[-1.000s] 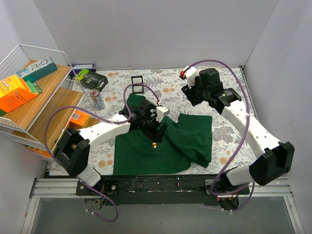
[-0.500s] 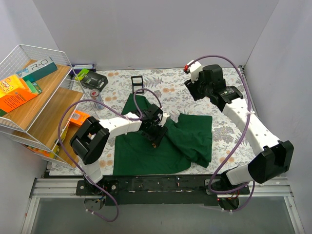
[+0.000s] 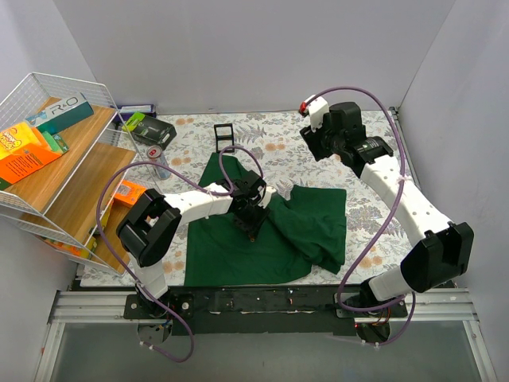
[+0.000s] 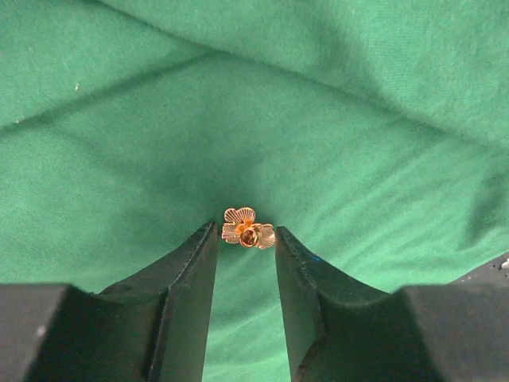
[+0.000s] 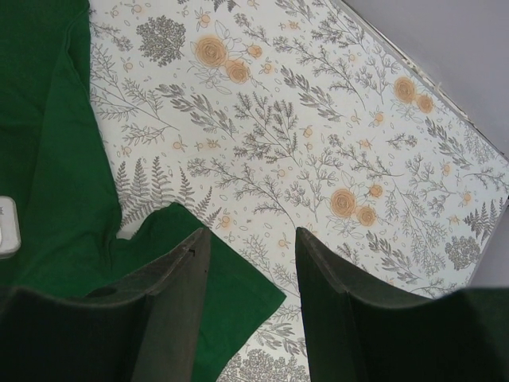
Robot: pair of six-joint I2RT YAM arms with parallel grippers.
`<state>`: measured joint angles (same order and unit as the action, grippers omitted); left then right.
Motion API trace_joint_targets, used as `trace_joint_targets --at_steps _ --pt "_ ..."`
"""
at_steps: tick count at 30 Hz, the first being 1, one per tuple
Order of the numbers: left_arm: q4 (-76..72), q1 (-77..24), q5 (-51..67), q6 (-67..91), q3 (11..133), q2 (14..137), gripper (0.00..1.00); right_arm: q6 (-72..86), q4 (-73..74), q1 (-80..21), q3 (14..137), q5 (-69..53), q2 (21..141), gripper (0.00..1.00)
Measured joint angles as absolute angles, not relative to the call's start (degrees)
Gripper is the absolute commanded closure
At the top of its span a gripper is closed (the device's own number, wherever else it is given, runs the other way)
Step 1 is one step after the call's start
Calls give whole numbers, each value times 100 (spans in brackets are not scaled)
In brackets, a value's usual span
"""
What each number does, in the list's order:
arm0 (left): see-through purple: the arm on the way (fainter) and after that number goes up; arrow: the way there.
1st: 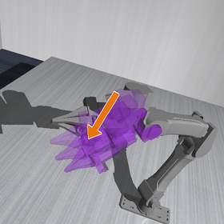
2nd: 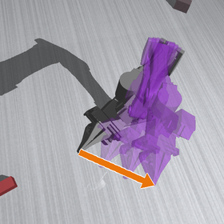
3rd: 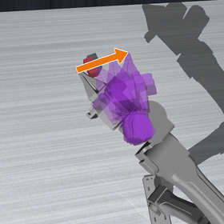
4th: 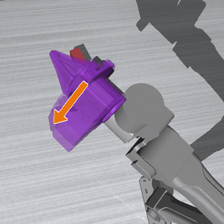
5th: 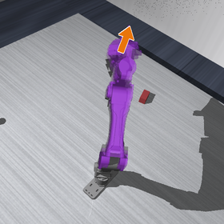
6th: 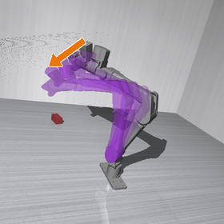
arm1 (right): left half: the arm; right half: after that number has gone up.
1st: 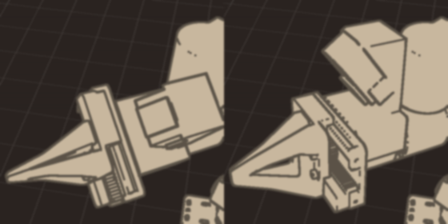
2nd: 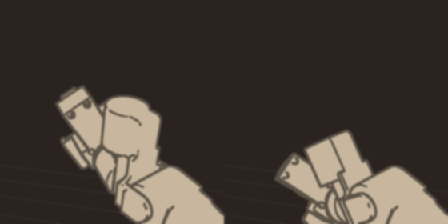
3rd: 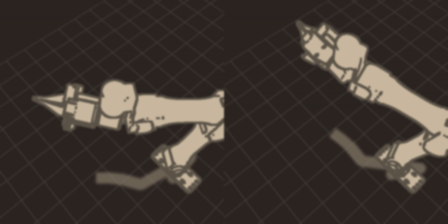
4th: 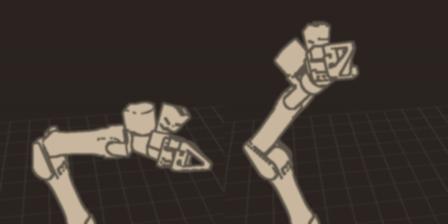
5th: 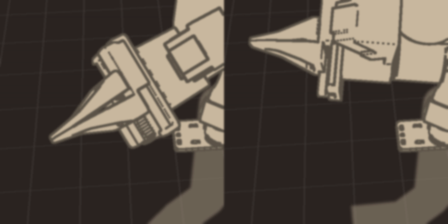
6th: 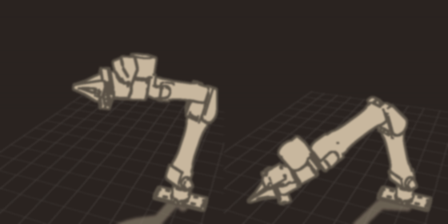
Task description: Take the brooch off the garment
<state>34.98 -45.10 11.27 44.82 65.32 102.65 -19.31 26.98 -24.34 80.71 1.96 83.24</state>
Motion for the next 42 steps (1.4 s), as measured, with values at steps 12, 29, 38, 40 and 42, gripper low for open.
trace_joint_targets --at_steps 12,29,38,40,42 --pt "3704 -4510 1269 4397 6519 10265 84 -1918 2681 -2401 8300 145 8484 45" --pt "3664 -4195 2053 4222 6563 10298 100 -1850 2681 -2401 8429 82 8639 47" --pt "3660 -3612 2416 4353 6582 10125 39 -2270 2609 -2672 7430 -681 8265 44" --pt "3726 -3437 2224 4383 6582 9918 34 -2434 2545 -3068 6665 -744 8034 44" --pt "3754 -3260 2003 4390 6582 9647 33 -2495 2523 -3695 6080 -762 7999 44"
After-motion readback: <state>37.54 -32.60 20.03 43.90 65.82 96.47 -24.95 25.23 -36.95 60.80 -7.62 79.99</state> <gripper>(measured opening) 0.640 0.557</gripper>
